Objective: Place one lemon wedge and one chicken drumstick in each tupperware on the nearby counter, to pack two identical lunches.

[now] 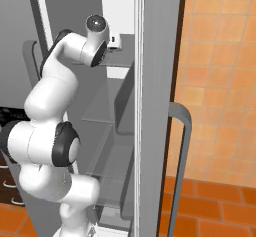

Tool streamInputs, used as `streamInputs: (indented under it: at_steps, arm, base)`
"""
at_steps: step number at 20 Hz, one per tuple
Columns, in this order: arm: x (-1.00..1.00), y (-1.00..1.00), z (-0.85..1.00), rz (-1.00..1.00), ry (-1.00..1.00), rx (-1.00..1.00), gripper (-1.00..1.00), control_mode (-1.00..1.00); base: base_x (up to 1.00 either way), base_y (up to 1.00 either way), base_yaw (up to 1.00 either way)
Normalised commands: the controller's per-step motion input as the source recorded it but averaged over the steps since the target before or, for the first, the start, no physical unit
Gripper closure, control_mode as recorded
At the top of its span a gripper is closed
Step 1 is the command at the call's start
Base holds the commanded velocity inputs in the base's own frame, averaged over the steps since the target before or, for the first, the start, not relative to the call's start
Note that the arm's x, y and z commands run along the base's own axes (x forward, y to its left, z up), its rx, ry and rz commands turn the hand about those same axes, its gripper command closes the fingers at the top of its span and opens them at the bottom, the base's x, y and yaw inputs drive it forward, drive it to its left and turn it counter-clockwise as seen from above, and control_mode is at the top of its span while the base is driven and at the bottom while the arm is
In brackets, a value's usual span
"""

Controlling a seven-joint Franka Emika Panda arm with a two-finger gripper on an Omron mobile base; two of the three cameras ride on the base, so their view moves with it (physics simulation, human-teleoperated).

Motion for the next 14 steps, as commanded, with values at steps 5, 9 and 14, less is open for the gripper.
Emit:
streamInputs:
  at_steps: [5,9,14]
  arm:
    - [0.65,0.0,0.0,0.0,0.04,0.0,-1.0,-1.0]
    - [0.66,0.0,-0.03,0.0,0.01,0.0,-1.0,-1.0]
    - [0.62,0.0,-0.11,0.0,0.0,0.0,-1.0,-1.0]
  base:
    - [0.0,0.0,0.0]
    - [0.0,0.0,0.0]
    - [0.0,0.0,0.0]
